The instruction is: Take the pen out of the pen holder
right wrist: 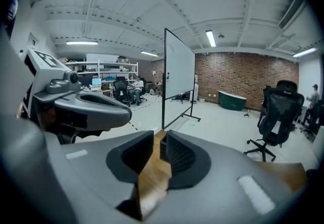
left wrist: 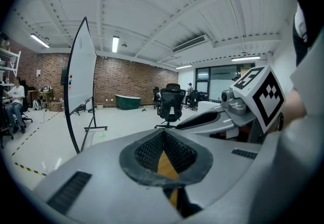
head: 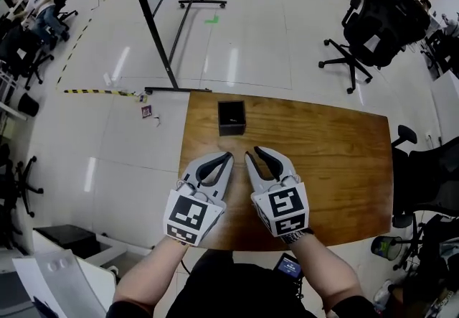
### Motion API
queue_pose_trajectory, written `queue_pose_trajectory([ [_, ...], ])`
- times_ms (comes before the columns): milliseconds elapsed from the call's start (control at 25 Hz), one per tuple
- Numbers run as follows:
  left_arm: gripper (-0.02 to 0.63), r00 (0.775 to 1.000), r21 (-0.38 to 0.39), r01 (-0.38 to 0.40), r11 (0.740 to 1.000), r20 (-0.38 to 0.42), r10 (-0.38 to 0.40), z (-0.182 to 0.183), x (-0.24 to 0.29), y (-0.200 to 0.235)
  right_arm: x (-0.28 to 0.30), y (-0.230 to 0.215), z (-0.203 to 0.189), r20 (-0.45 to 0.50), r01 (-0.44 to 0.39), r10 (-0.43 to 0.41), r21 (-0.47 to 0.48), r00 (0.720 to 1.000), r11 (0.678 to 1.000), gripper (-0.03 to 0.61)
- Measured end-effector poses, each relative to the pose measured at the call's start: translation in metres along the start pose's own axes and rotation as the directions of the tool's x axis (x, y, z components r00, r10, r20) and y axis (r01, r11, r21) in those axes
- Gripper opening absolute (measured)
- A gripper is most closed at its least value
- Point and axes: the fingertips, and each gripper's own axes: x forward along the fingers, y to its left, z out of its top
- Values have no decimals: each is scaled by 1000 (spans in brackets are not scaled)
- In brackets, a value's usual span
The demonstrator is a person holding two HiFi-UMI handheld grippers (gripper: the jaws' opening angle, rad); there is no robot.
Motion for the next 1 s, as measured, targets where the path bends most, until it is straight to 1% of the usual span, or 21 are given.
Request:
queue_pose_trajectory([
  [440, 3, 998, -66, 4, 998, -63, -8, -43, 52, 49, 84, -32, -36, -111, 16, -12, 39, 994, 999, 100],
  [680, 3, 996, -101, -8, 995, -89, -1, -63, 67, 67, 117, -45, -51, -150, 26, -18, 52, 989, 998, 103],
  [1000, 3, 995, -135, -6, 991, -103, -8, -81, 77, 79, 146, -55, -72, -210, 44, -31, 55, 977, 998, 109],
])
